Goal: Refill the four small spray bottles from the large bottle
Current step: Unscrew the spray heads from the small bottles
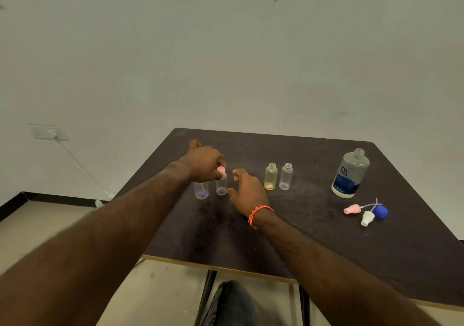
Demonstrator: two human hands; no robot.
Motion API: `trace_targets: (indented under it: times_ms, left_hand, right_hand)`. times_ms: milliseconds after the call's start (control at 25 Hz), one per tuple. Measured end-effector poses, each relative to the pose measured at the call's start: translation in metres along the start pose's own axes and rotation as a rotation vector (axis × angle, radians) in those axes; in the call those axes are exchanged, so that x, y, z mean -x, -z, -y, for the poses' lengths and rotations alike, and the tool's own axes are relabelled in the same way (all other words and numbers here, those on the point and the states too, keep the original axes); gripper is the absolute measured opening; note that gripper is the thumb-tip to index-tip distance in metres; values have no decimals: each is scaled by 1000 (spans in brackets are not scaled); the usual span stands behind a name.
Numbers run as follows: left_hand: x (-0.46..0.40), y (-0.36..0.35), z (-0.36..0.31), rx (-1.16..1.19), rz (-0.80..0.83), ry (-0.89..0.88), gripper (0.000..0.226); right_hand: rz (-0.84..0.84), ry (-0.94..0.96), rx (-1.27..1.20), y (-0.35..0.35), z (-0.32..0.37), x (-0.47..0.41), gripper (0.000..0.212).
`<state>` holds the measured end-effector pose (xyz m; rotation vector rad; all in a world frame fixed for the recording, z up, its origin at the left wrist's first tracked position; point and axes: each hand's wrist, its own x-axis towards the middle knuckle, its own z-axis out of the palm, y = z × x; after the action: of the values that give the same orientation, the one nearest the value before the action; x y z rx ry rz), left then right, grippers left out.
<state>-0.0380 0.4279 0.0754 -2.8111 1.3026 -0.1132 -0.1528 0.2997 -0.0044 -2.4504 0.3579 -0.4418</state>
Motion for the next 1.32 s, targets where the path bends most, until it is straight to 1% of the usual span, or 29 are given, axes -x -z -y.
trace_targets:
  times_ms: [80, 160, 320, 440, 520, 640, 720, 800, 880, 1000, 1040, 1120, 1200, 1320]
  left_hand:
    - [-3, 6, -12, 48, -28, -43, 13]
    - [-6, 11, -28, 111, -65, -81, 18]
    - [-9, 15, -72, 227, -97, -156, 26]
    - [-11, 3, -115, 339, -95, -201, 23]
    - [-13, -9, -142, 481, -76, -219, 23]
    - [-20, -28, -170, 710, 18, -289, 25]
    - [-23, -38, -182, 799, 57, -287, 25]
    - [-23, -46, -189, 861, 73, -265, 30]
    - [-22, -53, -192, 894, 67, -237, 33]
    - [-21, -61, -193, 914, 33, -212, 29]
    - [-21, -64, -195, 920, 20, -216, 29]
    - [-20, -67, -199, 918, 1, -219, 28]
    - [-20, -69, -201, 905, 4, -207, 25]
    - [-21, -73, -200, 893, 6, -189, 18]
  right_hand:
    - [-24, 3, -29, 3, -5, 4, 50]
    - [-61, 2, -60, 15, -14, 13, 42]
    - [-135, -6, -65, 57, -46, 43, 28]
    - [-118, -33, 11, 88, -75, 70, 31]
    - [-128, -91, 40, 104, -92, 86, 32]
    - [-155, -148, 42, 119, -108, 103, 29]
    - [-136, -182, 38, 124, -117, 110, 29]
    - [-112, -206, 27, 126, -124, 113, 31]
    - [-92, -210, 18, 128, -128, 113, 33]
    - [-43, -216, 16, 136, -127, 107, 33]
    - [-50, -217, 25, 140, -125, 104, 32]
    - [-134, -210, 4, 147, -119, 98, 30]
    - [-185, -194, -10, 155, -110, 90, 24]
    - [-129, -164, 118, 161, -101, 80, 19]
